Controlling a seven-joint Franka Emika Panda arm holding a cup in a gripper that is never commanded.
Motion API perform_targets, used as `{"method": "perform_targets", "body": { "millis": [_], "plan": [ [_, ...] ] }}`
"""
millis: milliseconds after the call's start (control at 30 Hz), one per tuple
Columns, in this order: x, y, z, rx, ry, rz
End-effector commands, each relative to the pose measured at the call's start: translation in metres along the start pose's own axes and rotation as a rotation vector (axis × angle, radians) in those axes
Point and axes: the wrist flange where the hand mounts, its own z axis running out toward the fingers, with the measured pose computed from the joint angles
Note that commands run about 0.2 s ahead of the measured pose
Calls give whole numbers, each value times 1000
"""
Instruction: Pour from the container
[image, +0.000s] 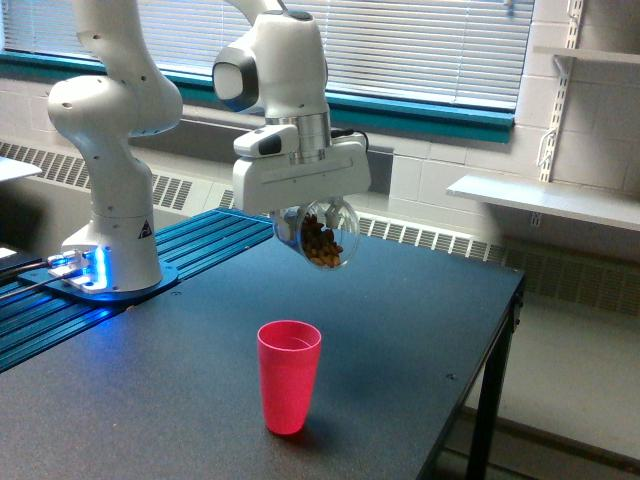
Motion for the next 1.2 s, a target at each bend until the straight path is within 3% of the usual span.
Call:
{"method": "perform_targets", "body": {
  "millis": [33,1200],
  "plan": [
    [10,6,-3,19,0,6],
    [75,35,7,1,-33,15]
  ]
}}
